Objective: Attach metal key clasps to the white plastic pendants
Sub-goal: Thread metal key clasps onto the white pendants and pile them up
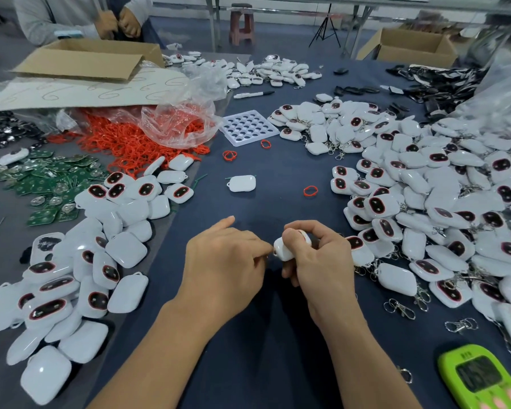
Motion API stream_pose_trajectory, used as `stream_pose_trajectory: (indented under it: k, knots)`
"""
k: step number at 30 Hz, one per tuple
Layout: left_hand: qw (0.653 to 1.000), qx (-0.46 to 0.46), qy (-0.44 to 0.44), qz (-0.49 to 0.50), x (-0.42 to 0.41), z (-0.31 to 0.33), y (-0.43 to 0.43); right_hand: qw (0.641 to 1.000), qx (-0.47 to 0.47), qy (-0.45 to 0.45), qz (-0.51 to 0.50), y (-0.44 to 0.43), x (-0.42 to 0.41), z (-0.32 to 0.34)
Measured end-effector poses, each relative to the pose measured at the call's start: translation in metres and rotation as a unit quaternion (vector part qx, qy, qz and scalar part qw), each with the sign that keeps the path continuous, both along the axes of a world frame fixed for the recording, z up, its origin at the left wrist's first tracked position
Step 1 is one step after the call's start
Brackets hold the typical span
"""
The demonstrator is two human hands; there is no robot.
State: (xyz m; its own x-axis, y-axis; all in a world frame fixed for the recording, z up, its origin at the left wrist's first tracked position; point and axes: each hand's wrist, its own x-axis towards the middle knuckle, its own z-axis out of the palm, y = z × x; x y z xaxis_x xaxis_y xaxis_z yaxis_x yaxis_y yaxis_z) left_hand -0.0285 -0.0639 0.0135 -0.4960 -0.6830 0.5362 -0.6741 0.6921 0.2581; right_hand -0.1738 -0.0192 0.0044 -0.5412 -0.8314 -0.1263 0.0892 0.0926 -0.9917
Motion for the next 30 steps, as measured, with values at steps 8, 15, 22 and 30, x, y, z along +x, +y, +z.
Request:
stream_pose_trajectory:
  k: [8,15,22,30]
  knots:
    - [0.930,0.330,0.162,-0.015,-0.007,0.003,0.003,0.996,-0.034,-0.086,-0.011,-0.001,-0.004,0.002]
    - [0.891,0.396,0.222,-0.023,-0.012,0.002,-0.001,0.991,-0.070,-0.112,0.005,0.005,-0.004,0.003]
    - [0.980,0.177,0.088,-0.006,-0.007,0.000,0.005,0.994,-0.103,-0.028,0.019,0.010,0.003,0.003]
    - [0.932,0.308,0.183,-0.050,-0.006,0.005,0.002,0.990,-0.092,-0.109,0.020,0.007,-0.002,0.005]
